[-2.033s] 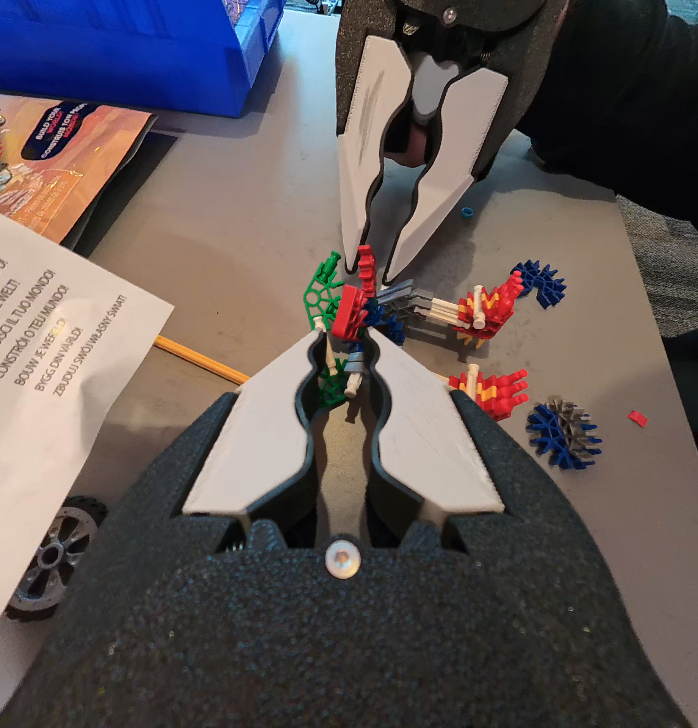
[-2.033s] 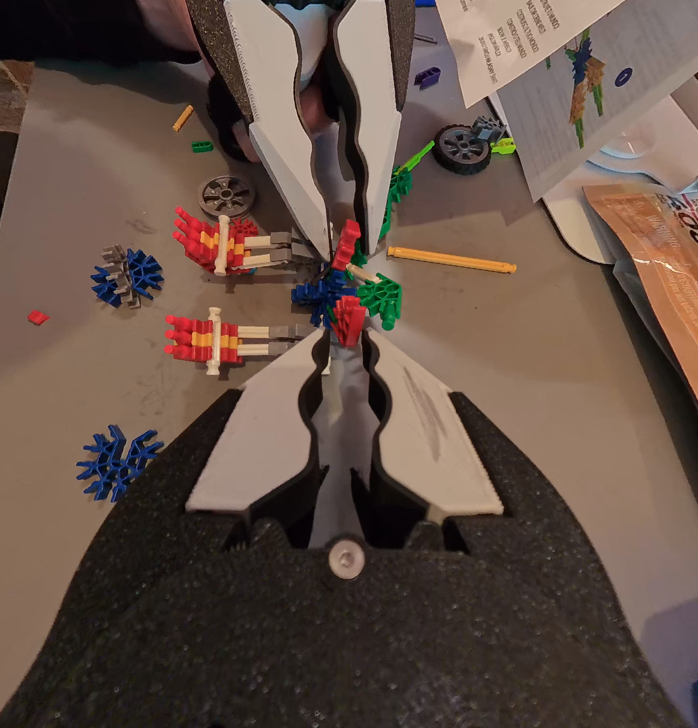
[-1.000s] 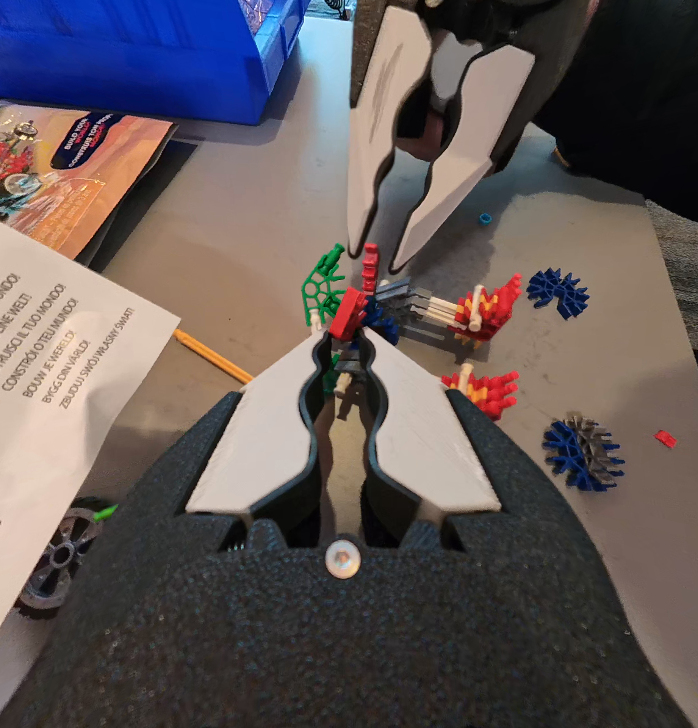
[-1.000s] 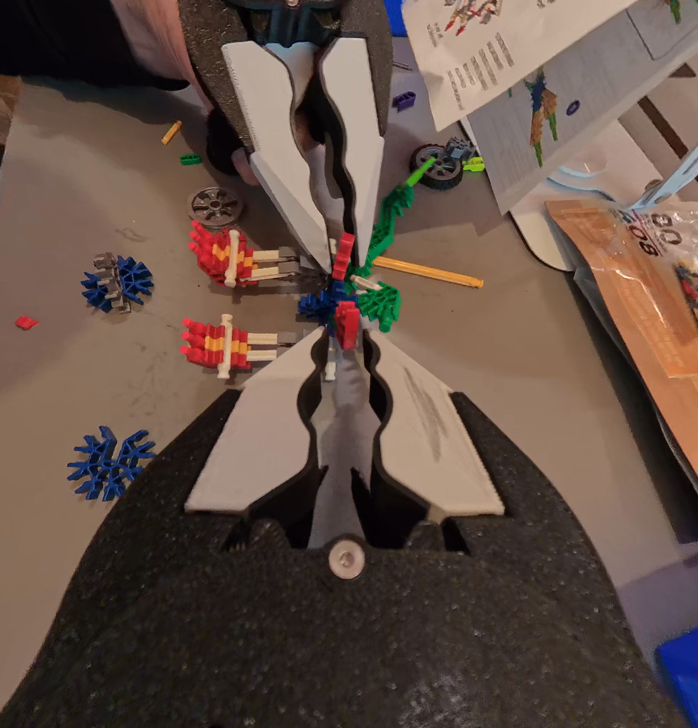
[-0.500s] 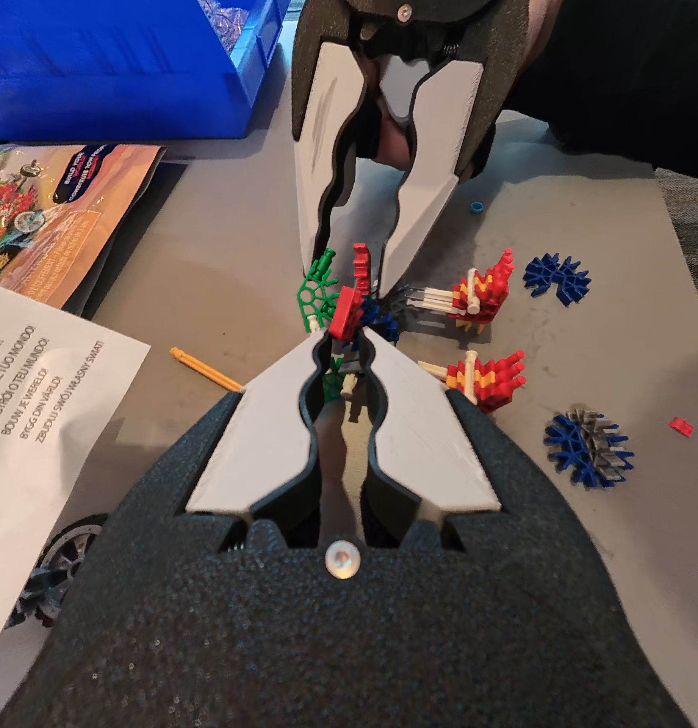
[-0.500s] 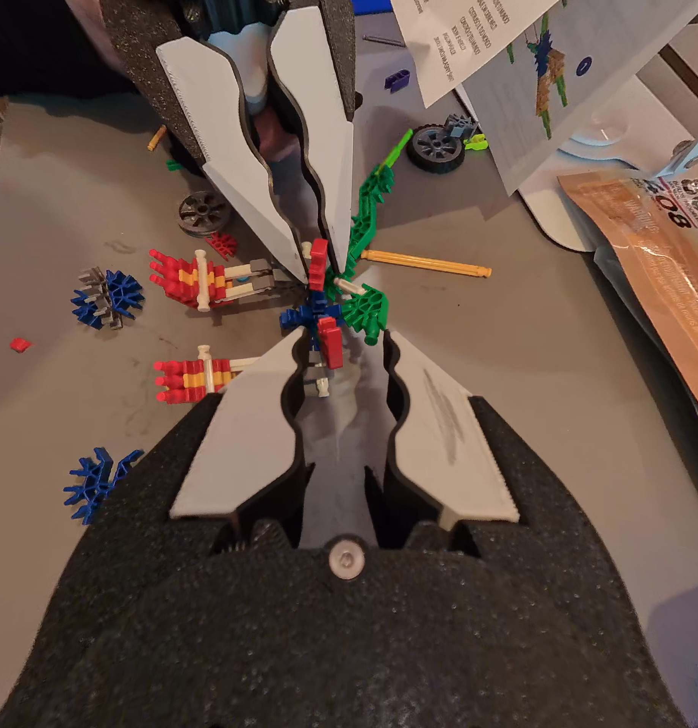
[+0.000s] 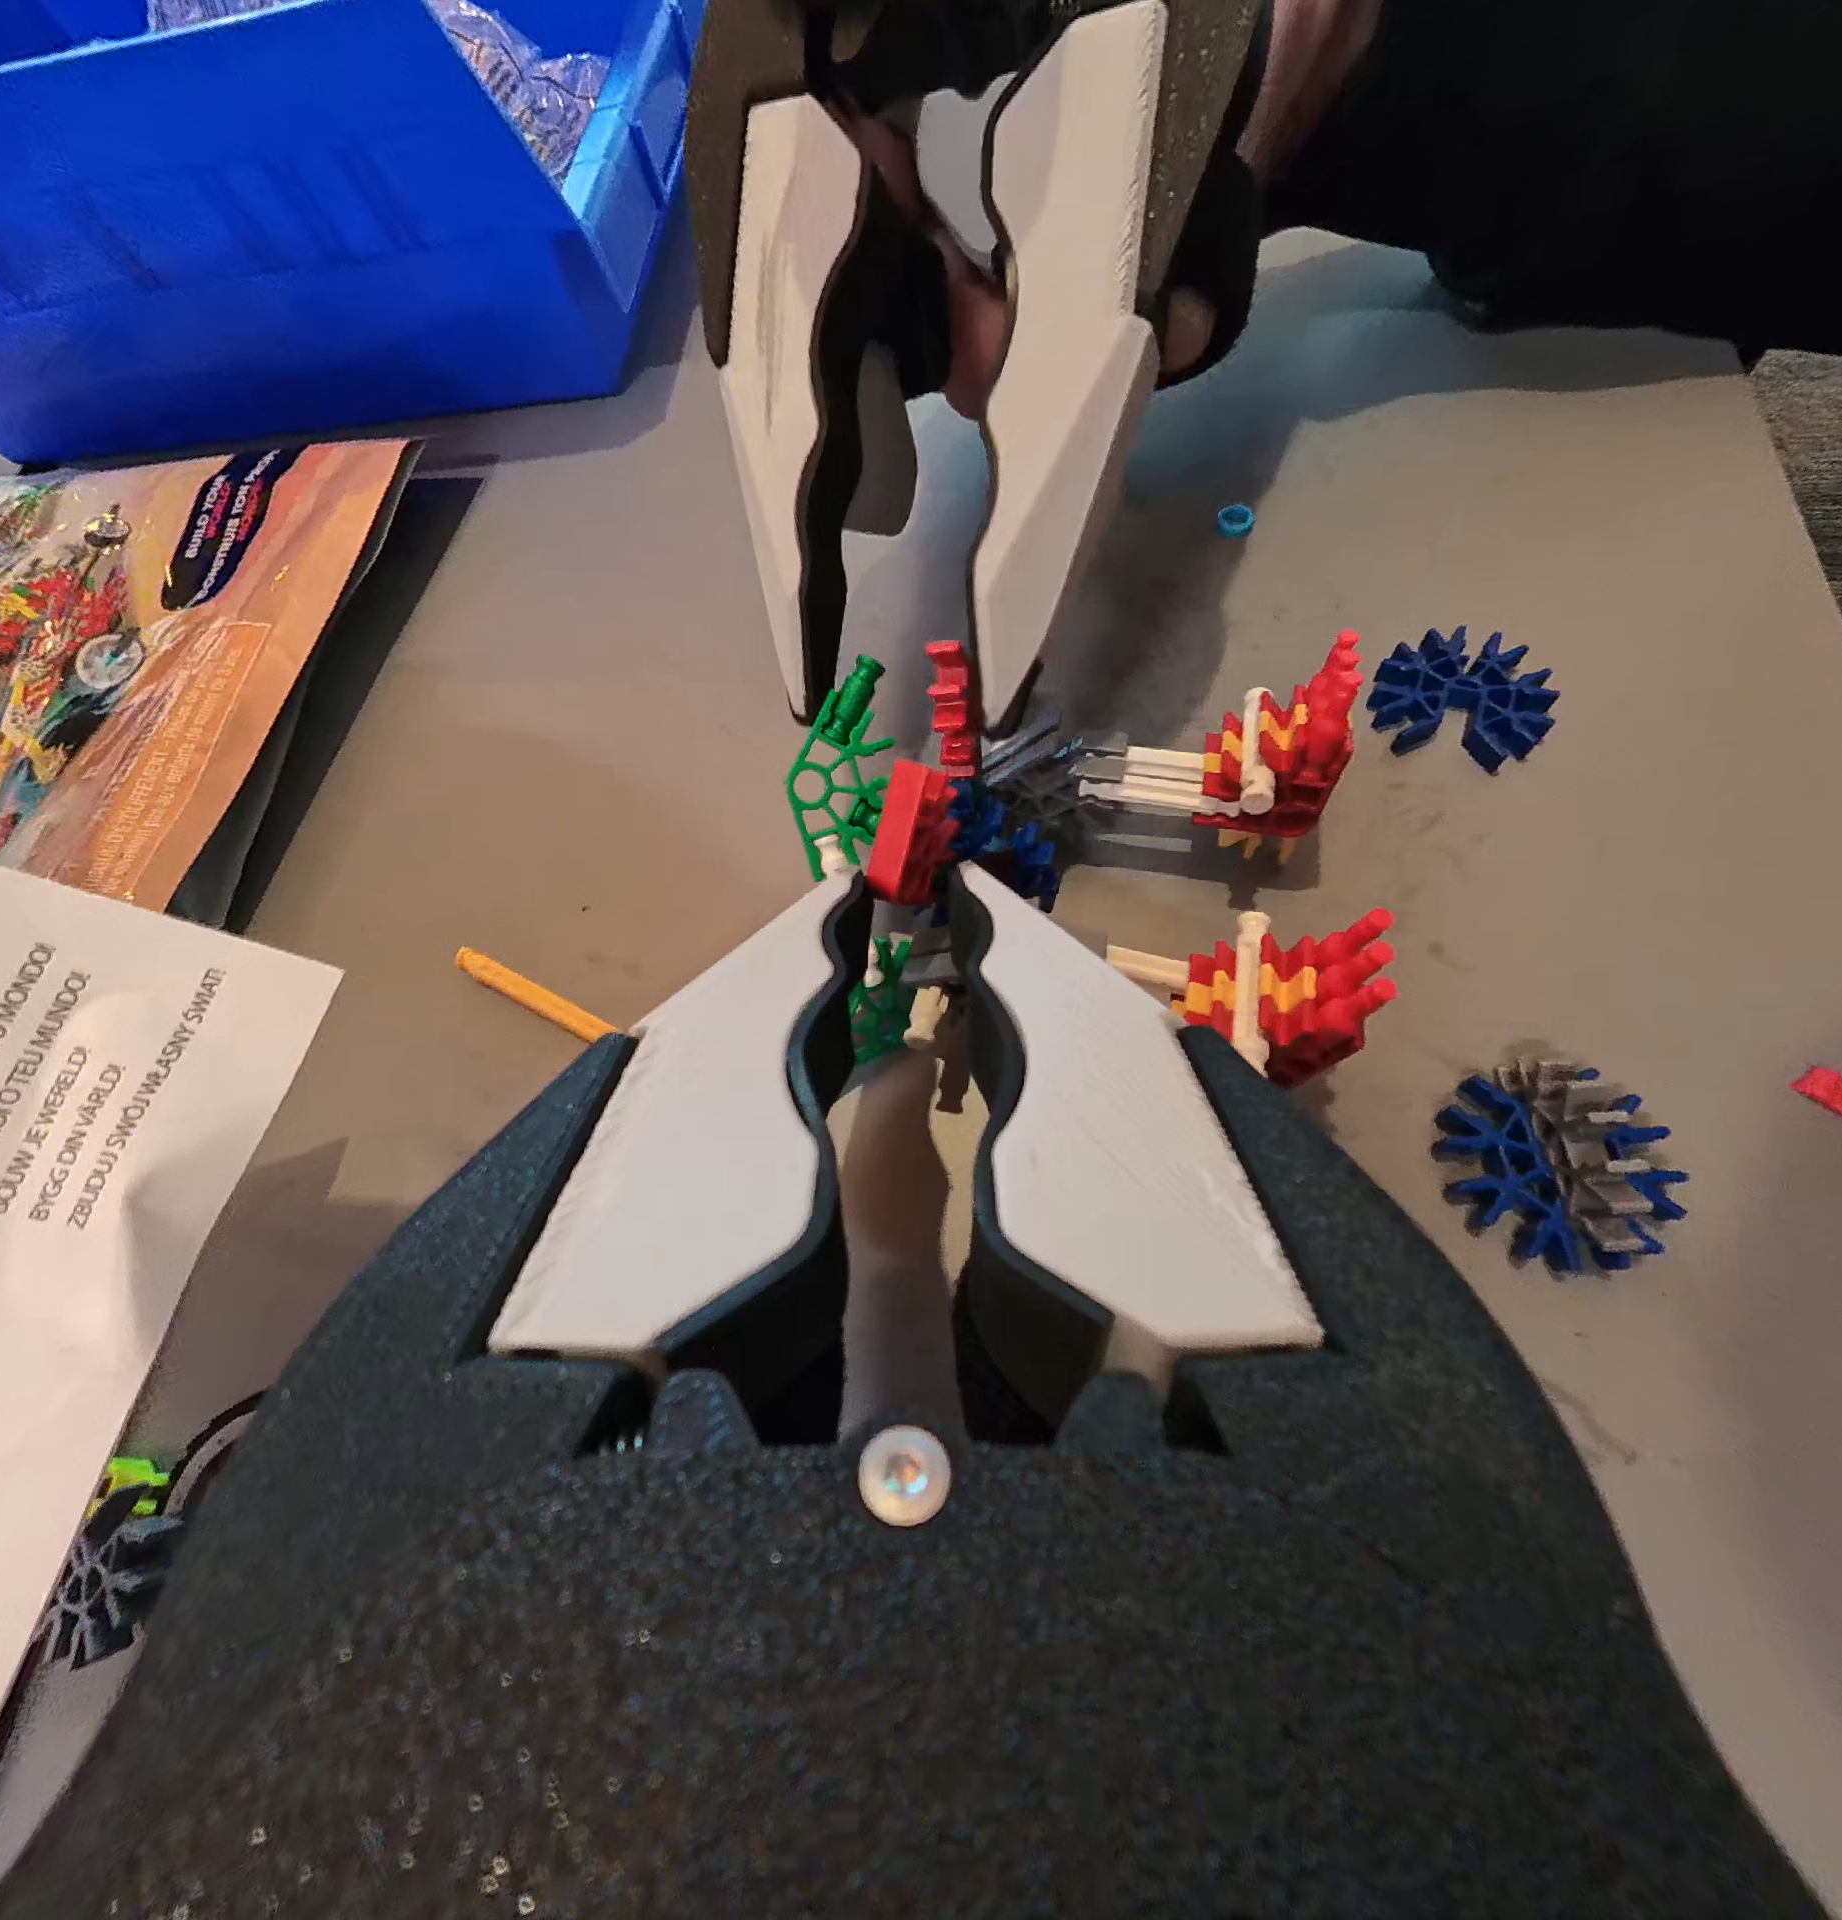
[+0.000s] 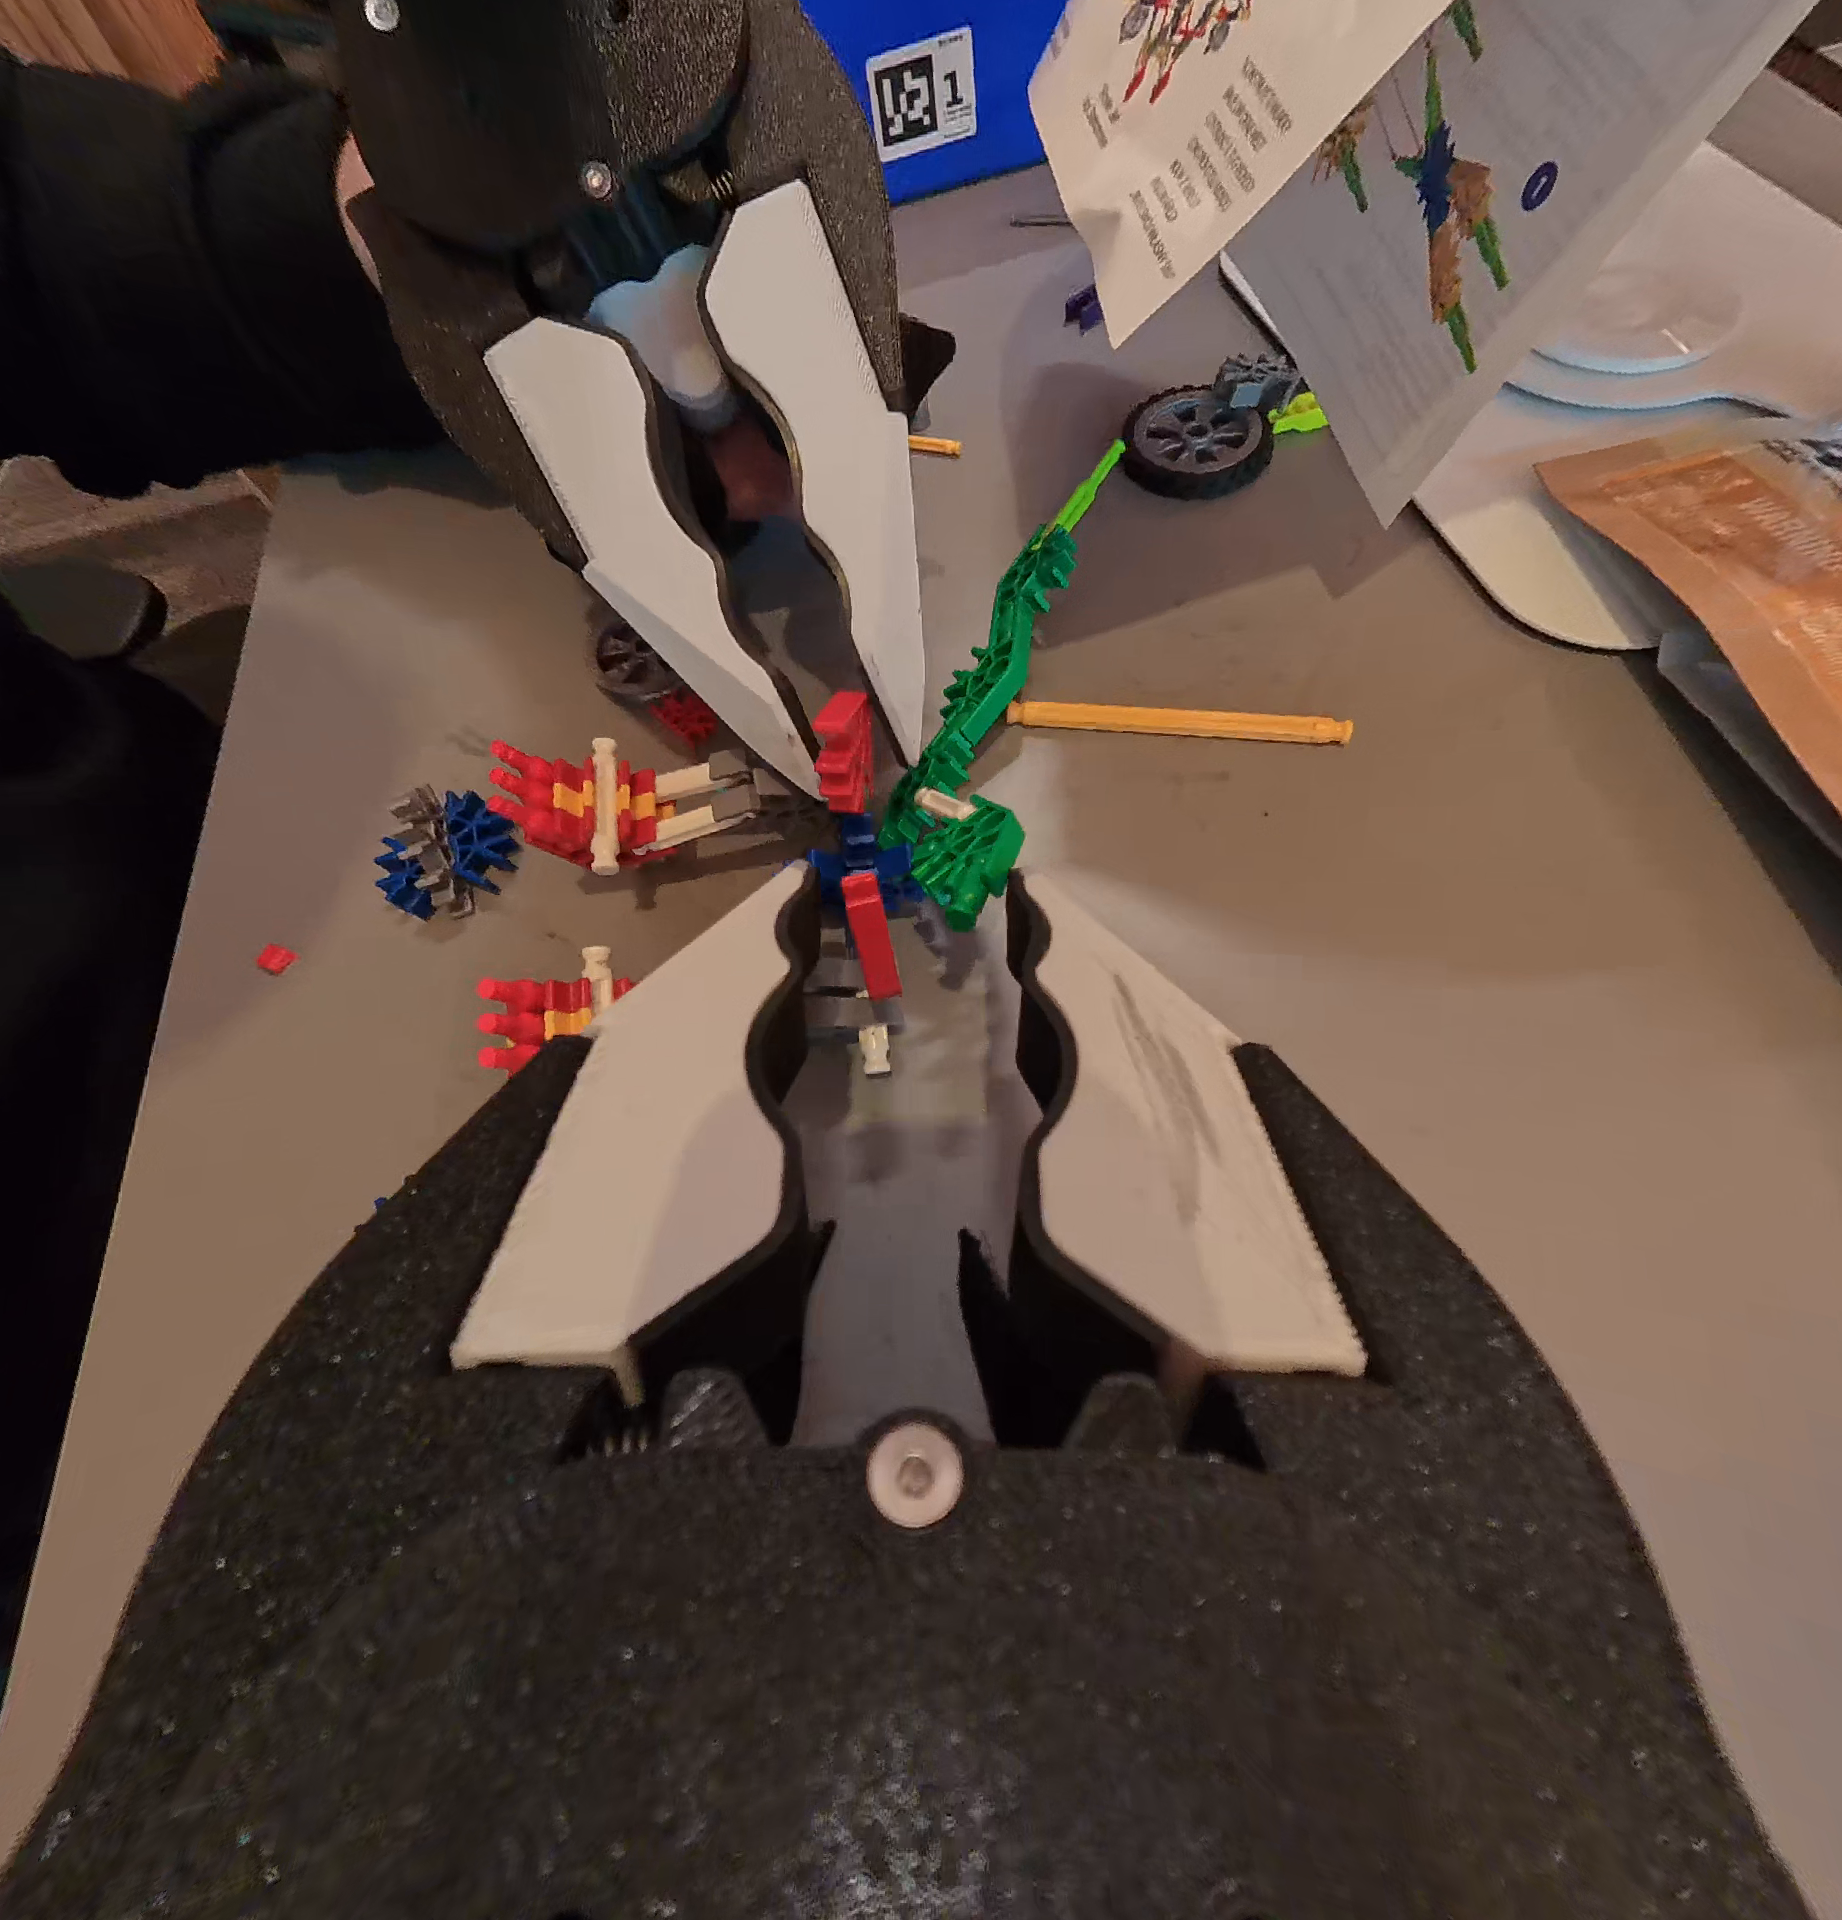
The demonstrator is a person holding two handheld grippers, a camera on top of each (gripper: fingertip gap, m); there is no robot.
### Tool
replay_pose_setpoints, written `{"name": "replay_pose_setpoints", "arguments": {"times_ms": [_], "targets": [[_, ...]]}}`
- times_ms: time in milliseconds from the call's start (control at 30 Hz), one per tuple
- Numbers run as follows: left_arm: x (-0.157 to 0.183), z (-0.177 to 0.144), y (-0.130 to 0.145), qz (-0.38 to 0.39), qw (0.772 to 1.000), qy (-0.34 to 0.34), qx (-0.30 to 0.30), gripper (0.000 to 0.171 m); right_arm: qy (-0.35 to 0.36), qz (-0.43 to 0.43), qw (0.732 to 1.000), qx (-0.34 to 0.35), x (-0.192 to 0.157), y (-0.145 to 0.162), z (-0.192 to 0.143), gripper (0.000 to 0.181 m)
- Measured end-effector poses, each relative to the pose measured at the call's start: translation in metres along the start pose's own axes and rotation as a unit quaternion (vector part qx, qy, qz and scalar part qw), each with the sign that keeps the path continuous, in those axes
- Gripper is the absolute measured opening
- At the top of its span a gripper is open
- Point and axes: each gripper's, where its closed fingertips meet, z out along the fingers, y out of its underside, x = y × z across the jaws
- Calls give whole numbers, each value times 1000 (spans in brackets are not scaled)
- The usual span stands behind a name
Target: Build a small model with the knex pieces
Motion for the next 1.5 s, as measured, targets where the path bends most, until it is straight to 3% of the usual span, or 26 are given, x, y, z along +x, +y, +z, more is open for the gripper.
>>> {"name": "replay_pose_setpoints", "arguments": {"times_ms": [800,967,1233,1367,1500], "targets": [[5,-11,6,-5,999,47,-3,21,3,8,1000,6,1,-1,-3,31],[2,-22,1,-23,998,61,16,23,7,14,999,29,4,-7,-11,32],[11,-31,-9,10,999,51,14,24,18,5,998,53,10,-6,-19,32],[20,-58,-30,36,999,7,38,24,21,9,998,64,14,-5,-22,32],[31,-119,-45,43,995,-48,70,24,24,11,998,54,18,1,-17,32]]}}
